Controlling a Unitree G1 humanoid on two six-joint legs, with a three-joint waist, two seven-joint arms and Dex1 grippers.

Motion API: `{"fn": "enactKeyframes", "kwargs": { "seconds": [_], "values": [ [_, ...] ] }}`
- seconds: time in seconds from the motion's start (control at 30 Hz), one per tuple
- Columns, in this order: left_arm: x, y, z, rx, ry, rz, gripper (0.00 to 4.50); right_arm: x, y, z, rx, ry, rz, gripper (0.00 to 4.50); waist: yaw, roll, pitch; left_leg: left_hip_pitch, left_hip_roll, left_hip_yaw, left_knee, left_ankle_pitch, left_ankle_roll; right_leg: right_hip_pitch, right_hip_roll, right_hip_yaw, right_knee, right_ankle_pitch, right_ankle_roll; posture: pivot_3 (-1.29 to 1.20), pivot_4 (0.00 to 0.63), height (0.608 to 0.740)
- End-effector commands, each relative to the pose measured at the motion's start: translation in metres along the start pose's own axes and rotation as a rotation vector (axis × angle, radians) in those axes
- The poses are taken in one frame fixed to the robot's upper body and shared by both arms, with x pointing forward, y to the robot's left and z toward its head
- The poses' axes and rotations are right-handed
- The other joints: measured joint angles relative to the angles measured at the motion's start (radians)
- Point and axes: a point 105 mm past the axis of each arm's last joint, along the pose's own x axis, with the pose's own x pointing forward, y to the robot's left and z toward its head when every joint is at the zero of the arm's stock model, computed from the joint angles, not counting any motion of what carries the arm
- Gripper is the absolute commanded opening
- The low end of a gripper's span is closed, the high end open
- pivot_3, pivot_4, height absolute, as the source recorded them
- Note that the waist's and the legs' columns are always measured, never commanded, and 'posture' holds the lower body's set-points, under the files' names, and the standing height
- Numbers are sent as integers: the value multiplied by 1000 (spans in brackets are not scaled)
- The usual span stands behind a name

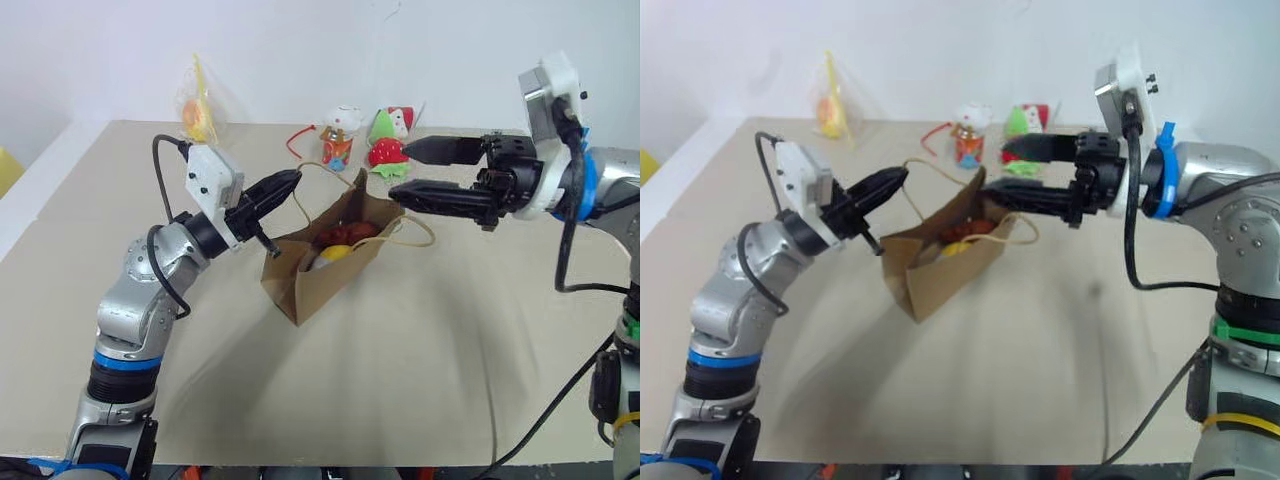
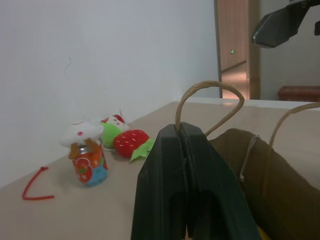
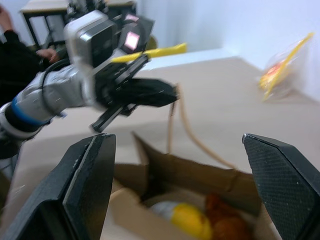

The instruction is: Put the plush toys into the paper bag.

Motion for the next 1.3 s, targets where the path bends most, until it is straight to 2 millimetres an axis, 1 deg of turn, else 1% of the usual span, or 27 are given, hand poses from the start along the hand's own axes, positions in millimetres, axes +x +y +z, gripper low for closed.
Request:
{"fn": "enactKeyframes", "kwargs": {
  "seconds": [0.03,0.07,0.1,0.13,0.17,0.2,0.23,0.27,0.3,0.33,0.4,0.43,0.47,0.5,0.53,0.57,0.6,0.63,0.7,0.8,0.9,0.97,1.03,1.13,1.3],
  "values": [
    [-3,0,13,19,-33,-17,1129,-3,16,5,-30,2,57,4500,-1,0,0,0,0,0,0,0,0,0,0,0,0,0,0,0,150,740],
    [-3,1,14,10,-34,-18,1438,-2,21,4,-21,10,82,4500,-1,0,0,0,0,1,0,0,0,0,0,0,0,0,0,0,150,740],
    [-4,2,16,8,-36,-23,1887,-1,28,2,2,16,118,4500,-1,0,0,0,0,0,0,0,0,0,0,0,0,0,0,0,150,740],
    [-4,2,17,7,-37,-26,2155,-1,32,1,18,21,142,4500,-1,0,0,0,0,0,0,0,0,0,0,0,0,0,0,0,150,740],
    [-5,2,20,30,-28,-44,2655,0,41,-1,46,25,195,4500,-1,0,0,0,1,0,0,0,0,0,1,0,0,0,0,0,150,740],
    [-7,1,22,47,-18,-70,2853,0,49,-3,68,28,243,4500,-1,0,0,0,1,0,0,0,0,0,1,0,0,0,0,0,150,740],
    [-8,0,25,57,-14,-94,3373,0,56,-5,85,30,280,4500,-1,0,0,0,1,0,0,0,0,0,1,0,0,0,0,0,150,740],
    [-10,0,29,58,-13,-113,3535,1,60,-8,104,34,305,4500,-1,0,0,0,1,0,0,0,0,0,1,0,0,0,0,0,150,740],
    [-13,-1,34,45,-8,-138,4037,3,64,-12,116,45,322,4500,-1,0,0,0,1,-1,0,0,0,0,1,0,0,0,-1,0,150,740],
    [-17,-2,37,28,5,-162,4412,6,68,-17,125,58,336,4500,-1,0,0,0,2,-1,0,0,0,0,2,0,0,-1,-1,0,150,740],
    [-30,-8,38,-33,43,-238,4500,15,73,-28,142,87,353,3974,-4,0,0,0,2,-1,0,0,0,0,2,0,0,-1,-1,0,150,740],
    [-37,-5,36,-58,66,-226,4500,19,75,-35,135,104,358,3819,-5,0,0,0,3,0,0,0,0,-1,2,-1,0,-1,-1,0,150,740],
    [-43,-4,32,-84,91,-218,4500,23,77,-41,130,120,362,3150,-5,0,0,0,3,0,0,0,0,-1,2,-1,0,-1,-1,0,150,740],
    [-50,-4,27,-70,128,-214,4500,28,77,-50,114,146,354,2991,-5,0,0,1,3,0,-1,0,0,-1,2,-1,0,-1,-1,0,150,740],
    [-56,-7,24,-67,153,-216,4500,33,75,-58,97,166,336,2498,-6,0,0,1,3,0,-1,0,-1,-1,2,-2,0,-1,-1,0,150,740],
    [-60,-11,23,-64,169,-225,4500,38,73,-65,80,185,320,2122,-8,0,0,1,3,0,-1,0,-1,-1,2,-1,0,-1,-1,0,150,740],
    [-63,-14,22,-61,179,-228,4500,42,70,-70,46,195,301,1568,-8,0,0,2,4,1,-1,0,-1,-1,2,-2,0,-1,-2,0,150,740],
    [-65,-16,21,-64,183,-226,4500,45,67,-73,25,198,286,1458,-7,0,0,1,4,0,-1,0,-1,-1,2,-2,0,-1,-2,0,150,740],
    [-68,-19,19,-63,198,-221,4500,48,65,-77,-3,202,274,488,-3,0,0,0,3,0,0,0,-1,-1,1,-2,0,-2,-3,0,150,740],
    [-71,-22,11,-55,221,-205,4500,50,69,-85,-33,223,294,488,0,0,0,0,2,0,0,0,-1,-1,0,-2,0,-4,-6,0,150,740],
    [-71,-24,7,-50,217,-192,4500,59,68,-92,-60,213,272,488,0,0,0,0,2,1,0,0,-1,-1,-1,-2,0,-4,-6,0,150,740],
    [-72,-26,0,-16,235,-187,4500,64,66,-92,-91,195,256,488,0,0,0,0,2,1,0,0,-1,-1,-1,-2,0,-4,-6,0,150,740],
    [-73,-26,-7,4,241,-168,4500,71,60,-89,-118,172,211,488,-1,0,0,1,2,1,0,0,-1,-1,-1,-2,0,-4,-6,0,150,740],
    [-69,-30,-10,-3,219,-163,4500,83,50,-87,-144,145,145,488,-1,0,0,1,3,0,0,0,-1,-1,-1,-2,0,-4,-6,0,150,740],
    [-66,-36,-13,-16,198,-169,4500,98,43,-88,-178,124,88,488,-1,0,0,1,3,0,0,0,-1,-1,1,-1,0,-3,-6,0,150,740]
  ]
}}
